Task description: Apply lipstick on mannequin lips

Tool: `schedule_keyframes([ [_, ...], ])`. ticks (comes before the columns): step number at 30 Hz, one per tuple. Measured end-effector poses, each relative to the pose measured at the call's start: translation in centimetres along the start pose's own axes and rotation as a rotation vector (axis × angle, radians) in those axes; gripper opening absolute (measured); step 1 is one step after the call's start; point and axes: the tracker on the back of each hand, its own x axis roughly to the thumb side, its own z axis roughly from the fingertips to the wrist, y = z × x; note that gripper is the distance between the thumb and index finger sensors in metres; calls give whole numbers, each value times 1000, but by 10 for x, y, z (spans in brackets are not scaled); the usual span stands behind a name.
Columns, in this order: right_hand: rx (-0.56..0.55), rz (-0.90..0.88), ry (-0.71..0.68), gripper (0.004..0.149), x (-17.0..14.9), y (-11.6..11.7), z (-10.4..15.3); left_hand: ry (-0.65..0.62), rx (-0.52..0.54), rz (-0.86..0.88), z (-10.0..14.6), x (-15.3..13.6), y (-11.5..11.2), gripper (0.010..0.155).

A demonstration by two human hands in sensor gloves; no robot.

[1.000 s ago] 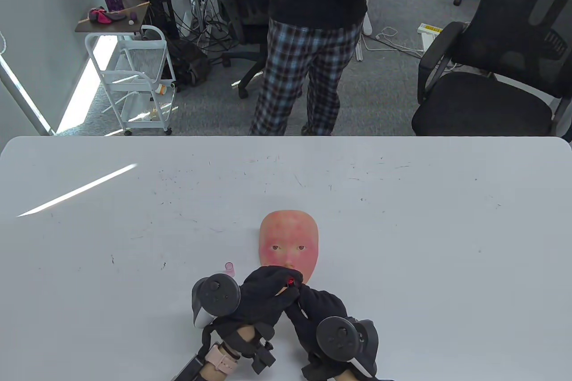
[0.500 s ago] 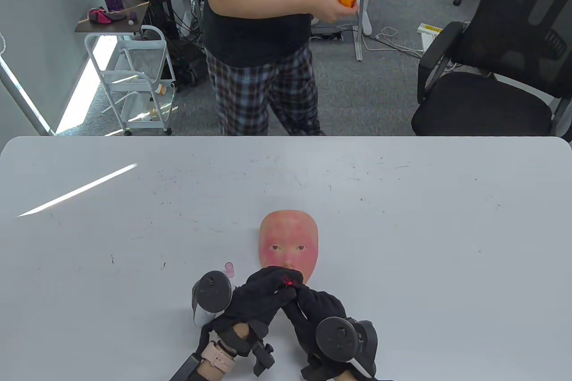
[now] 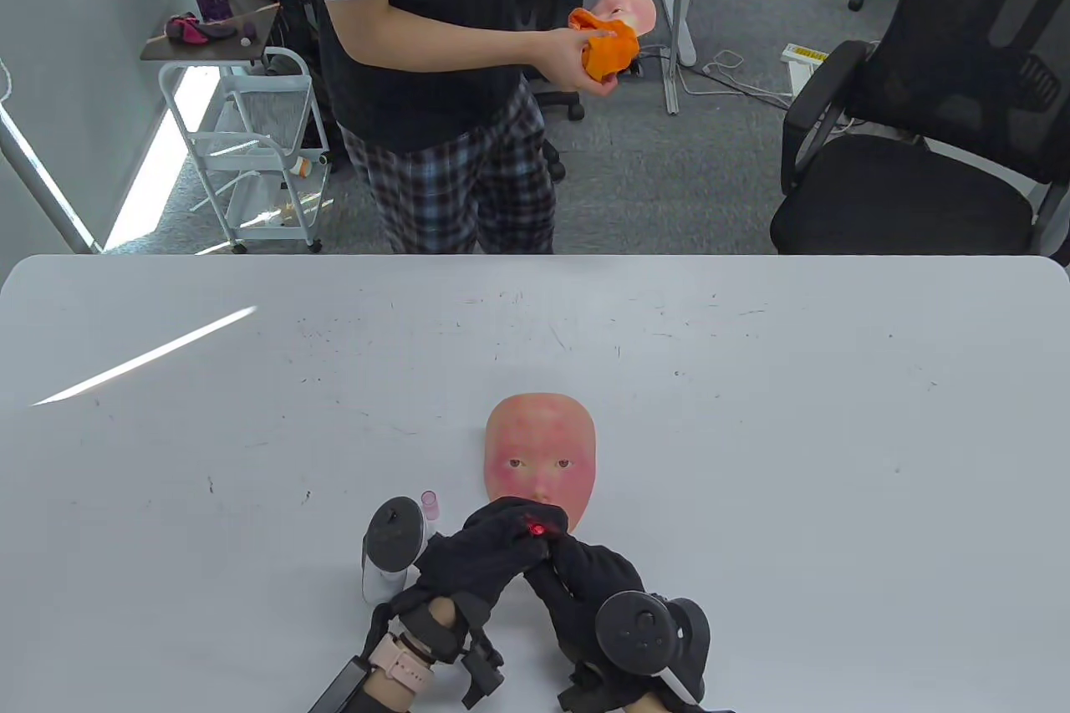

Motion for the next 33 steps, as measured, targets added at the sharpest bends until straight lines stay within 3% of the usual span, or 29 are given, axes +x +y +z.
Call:
schedule_keyframes([
  [3,-18,16,3,57,2,-1,1,-18,108,-102,0,0,-1,50],
  [7,-11,11,-6,57,2,-1,1,-55,80,-92,1,4,1,47],
  [11,20,-12,-7,57,-1,3,0,-19,-48,-16,1,-2,4,51],
  [12,20,-18,-4,57,-1,3,0,-11,-31,-17,2,-3,4,52],
  [14,18,-36,2,57,-1,4,0,-19,128,-46,4,-5,4,52],
  [19,29,-21,0,56,-3,3,0,-53,69,-63,2,-1,5,49],
  [23,59,-66,-23,57,-4,5,-2,-43,-42,-29,3,-2,7,51],
  [25,67,-79,-23,57,-3,5,-2,-47,49,-53,8,-3,5,59],
  [26,61,-80,-23,57,-3,6,-2,-58,161,-80,10,-4,5,53],
  [33,60,-73,-28,57,-4,4,-1,-79,57,-69,6,-1,4,50],
])
